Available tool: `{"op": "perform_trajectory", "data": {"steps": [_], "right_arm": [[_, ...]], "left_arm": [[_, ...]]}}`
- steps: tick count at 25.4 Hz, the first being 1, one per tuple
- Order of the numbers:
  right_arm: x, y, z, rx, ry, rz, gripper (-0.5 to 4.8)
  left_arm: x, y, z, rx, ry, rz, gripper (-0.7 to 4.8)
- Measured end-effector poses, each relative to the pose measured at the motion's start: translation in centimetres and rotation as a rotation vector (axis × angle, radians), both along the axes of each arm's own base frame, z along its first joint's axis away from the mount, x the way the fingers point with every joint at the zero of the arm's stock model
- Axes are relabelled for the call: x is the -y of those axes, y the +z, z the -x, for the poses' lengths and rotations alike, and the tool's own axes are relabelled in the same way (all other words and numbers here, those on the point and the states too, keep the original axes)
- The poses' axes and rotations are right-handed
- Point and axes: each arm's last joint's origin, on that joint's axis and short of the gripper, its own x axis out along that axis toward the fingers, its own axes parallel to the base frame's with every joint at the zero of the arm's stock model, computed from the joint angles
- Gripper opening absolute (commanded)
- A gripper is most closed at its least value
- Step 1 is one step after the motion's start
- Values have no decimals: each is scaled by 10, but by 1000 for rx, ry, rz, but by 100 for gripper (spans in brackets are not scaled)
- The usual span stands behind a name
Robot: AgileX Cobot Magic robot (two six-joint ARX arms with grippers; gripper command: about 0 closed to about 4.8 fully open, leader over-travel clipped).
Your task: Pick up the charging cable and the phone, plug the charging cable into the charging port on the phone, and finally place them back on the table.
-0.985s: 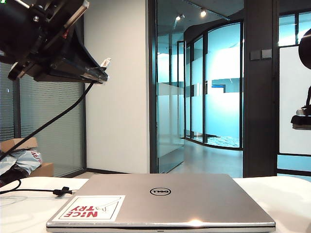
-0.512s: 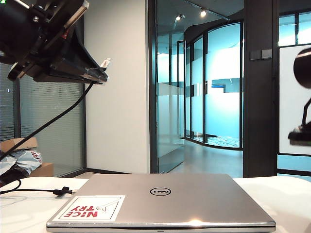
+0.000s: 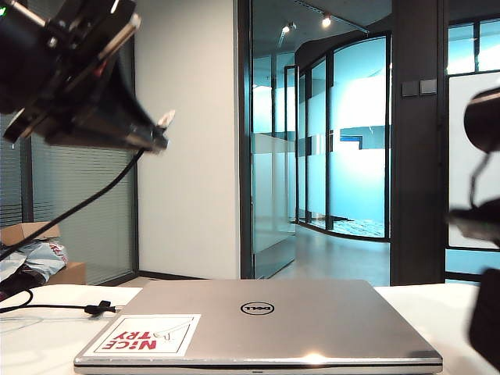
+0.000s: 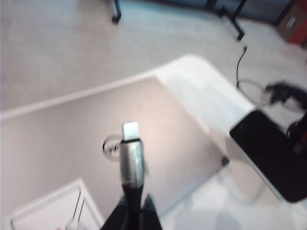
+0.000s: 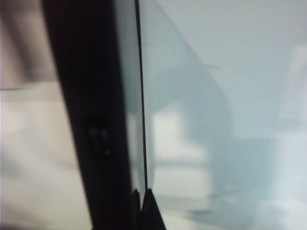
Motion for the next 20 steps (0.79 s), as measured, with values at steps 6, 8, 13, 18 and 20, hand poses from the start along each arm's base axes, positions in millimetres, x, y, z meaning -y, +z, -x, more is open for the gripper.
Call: {"op": "perform_trajectory", "data": {"steps": [6, 8, 13, 18, 20], "right_arm": [[-18, 24, -24, 161, 39, -494, -6], [-23, 31, -36, 258, 56, -646, -6], [-31, 51, -60, 458, 73, -867, -5], [-37, 53, -75, 455, 31, -1038, -5], [-39, 53, -79, 441, -6, -1077, -6]], "left_arm": [[5, -12, 10, -91, -37, -35, -6], [11, -17, 16, -131, -59, -20, -6], [37, -36, 28, -276, -120, -15, -6], [58, -49, 33, -369, -133, 55, -6], [65, -51, 35, -437, -105, 127, -6]]}}
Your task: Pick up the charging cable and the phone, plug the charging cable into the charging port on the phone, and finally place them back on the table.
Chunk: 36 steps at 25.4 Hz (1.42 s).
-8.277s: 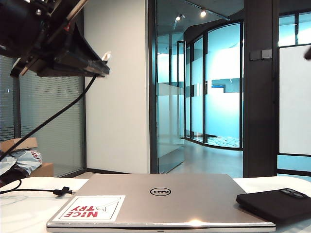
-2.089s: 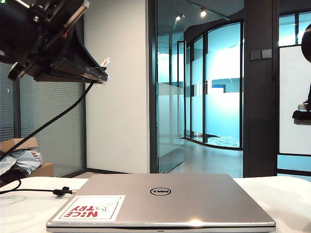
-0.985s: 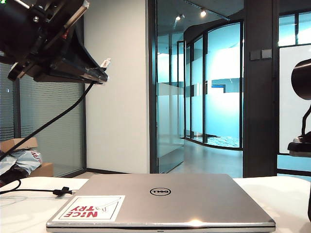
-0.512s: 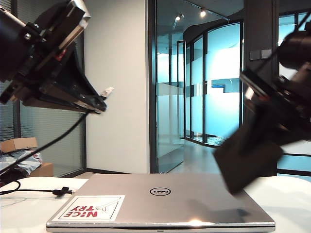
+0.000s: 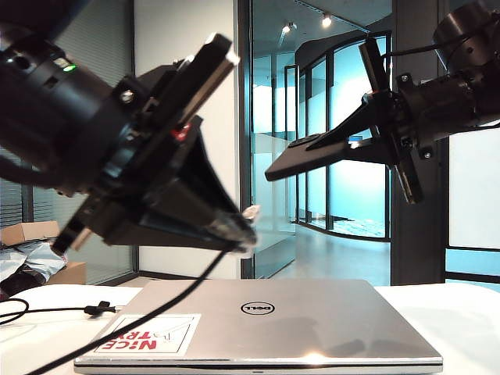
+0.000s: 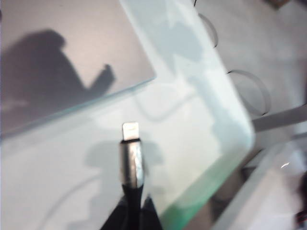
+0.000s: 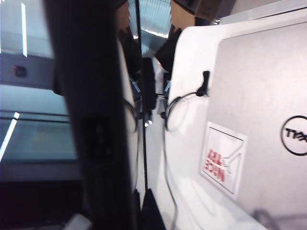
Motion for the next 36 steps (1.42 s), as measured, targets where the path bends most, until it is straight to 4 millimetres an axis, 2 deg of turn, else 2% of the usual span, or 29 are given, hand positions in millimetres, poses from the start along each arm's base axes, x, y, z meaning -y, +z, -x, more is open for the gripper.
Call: {"op": "perform_trajectory", "data": {"steps": [4, 8, 22, 27, 36], "right_arm": [[-9, 3, 1, -33, 28, -44, -6], [-14, 1, 4, -66, 50, -50, -6], [-19, -7, 11, -104, 114, -11, -6], [-28, -7, 15, -111, 160, -15, -6], [-28, -7, 16, -105, 182, -24, -6]], "left_arm": [[7, 5, 1, -58, 43, 115, -6], [8, 8, 1, -70, 59, 150, -6], [8, 8, 1, -73, 62, 157, -6], [8, 8, 1, -72, 61, 157, -6], [8, 8, 1, -71, 61, 160, -6]]}}
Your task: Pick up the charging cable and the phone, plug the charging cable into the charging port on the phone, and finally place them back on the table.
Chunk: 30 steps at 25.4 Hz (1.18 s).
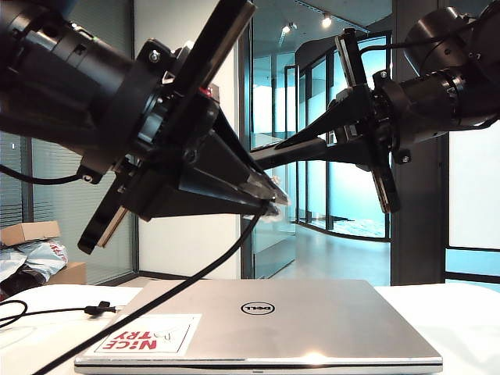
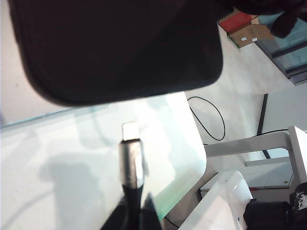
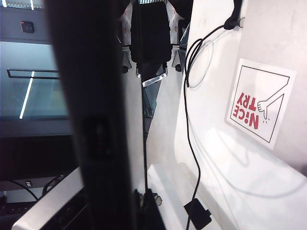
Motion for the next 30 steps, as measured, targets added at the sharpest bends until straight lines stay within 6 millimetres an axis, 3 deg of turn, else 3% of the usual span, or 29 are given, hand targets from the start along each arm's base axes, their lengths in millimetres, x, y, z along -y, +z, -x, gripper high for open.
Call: {"op": "perform_trajectory", "data": {"steps": [30], "right_arm": [[-8, -2, 4, 62, 36, 28, -6]], "left_arm": [[0, 0, 0, 0, 0, 1, -6]]}}
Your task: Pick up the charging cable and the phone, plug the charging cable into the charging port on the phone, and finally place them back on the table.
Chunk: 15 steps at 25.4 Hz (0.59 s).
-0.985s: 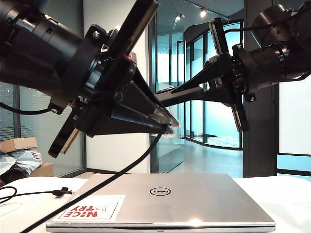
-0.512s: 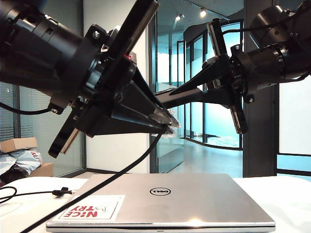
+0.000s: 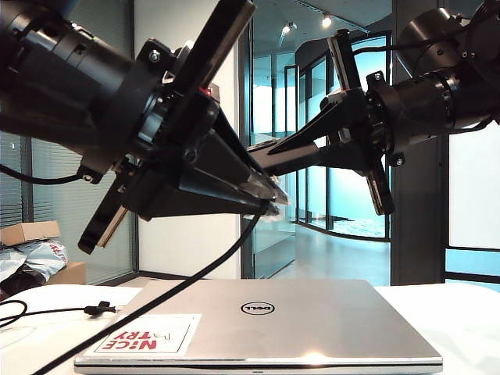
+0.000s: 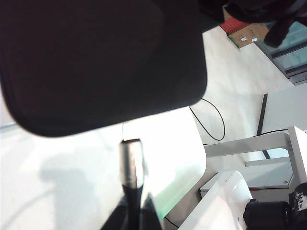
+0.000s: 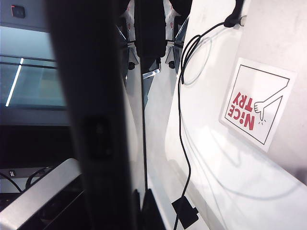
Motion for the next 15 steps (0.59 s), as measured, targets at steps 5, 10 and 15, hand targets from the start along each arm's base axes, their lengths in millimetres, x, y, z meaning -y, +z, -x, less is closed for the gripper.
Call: {"op": "perform_trajectory", "data": {"steps": [5, 10, 15], "right_arm": [[0, 0, 0, 7, -1, 2, -6], [0, 0, 0, 2, 0, 4, -6], [0, 0, 1, -3, 16, -6, -6]], "left_arm": [[0, 0, 0, 0, 0, 0, -6], [0, 0, 0, 0, 0, 0, -6], [0, 0, 0, 3, 0, 4, -6]]}}
